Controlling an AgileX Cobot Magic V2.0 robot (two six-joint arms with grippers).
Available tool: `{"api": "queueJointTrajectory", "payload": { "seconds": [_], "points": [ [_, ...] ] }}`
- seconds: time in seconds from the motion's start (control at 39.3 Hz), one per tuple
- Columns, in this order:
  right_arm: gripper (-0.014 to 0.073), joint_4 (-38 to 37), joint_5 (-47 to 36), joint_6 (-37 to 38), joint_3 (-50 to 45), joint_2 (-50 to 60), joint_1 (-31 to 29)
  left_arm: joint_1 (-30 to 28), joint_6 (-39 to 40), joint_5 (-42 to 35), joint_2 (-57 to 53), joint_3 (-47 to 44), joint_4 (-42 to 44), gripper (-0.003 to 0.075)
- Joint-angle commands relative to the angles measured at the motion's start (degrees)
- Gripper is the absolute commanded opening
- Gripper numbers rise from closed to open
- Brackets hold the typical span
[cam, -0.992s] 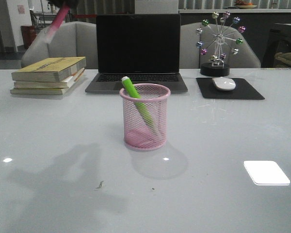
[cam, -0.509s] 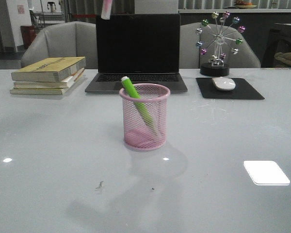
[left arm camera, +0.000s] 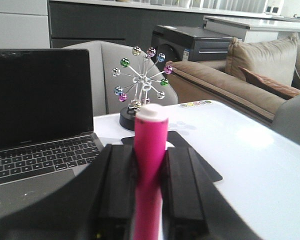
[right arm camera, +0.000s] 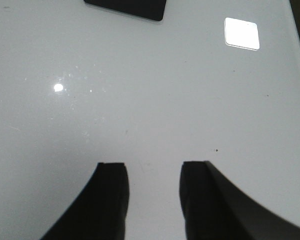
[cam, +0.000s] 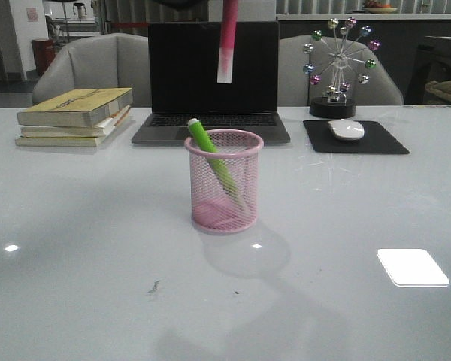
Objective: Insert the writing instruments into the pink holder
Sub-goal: 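Carry the pink highlighter with the left gripper above the holder, then lower the pink highlighter into the holder and open the left gripper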
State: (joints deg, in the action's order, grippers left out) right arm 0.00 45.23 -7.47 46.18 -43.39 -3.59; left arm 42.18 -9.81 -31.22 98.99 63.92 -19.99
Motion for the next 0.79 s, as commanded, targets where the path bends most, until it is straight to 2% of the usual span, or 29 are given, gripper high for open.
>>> {"api": "queueJointTrajectory", "payload": {
  "seconds": [0.0, 0.08, 0.46, 0.53, 0.66, 0.76],
  "points": [
    [0.0383, -1.0, -3.5, 0.0, 1.5, 0.0, -0.4, 0.7, 2.2, -7.2, -1.5, -0.7, 0.0, 0.0099],
    [0.0383, -1.0, -3.5, 0.0, 1.5, 0.0, -0.4, 0.7, 4.8, -7.2, -0.9, -1.9, 0.0, 0.0099],
    [0.0383, -1.0, -4.0, 0.0, 1.5, 0.0, -0.4, 0.7, 4.8, -4.7, 3.0, -2.6, 0.4, 0.0118],
    [0.0383, -1.0, -4.1, 0.0, 1.5, 0.0, -0.4, 1.1, 4.8, -3.8, 3.5, -2.6, 0.5, 0.0176],
    [0.0383, -1.0, -4.1, 0.0, 1.5, 0.0, -0.4, 1.3, 4.8, -4.7, 3.5, -2.6, 0.7, 0.0357],
    [0.0383, -1.0, -4.1, 0.0, 1.5, 0.0, -0.4, 1.3, 4.8, -5.4, 3.5, -2.6, 0.7, 0.0421]
  ]
}}
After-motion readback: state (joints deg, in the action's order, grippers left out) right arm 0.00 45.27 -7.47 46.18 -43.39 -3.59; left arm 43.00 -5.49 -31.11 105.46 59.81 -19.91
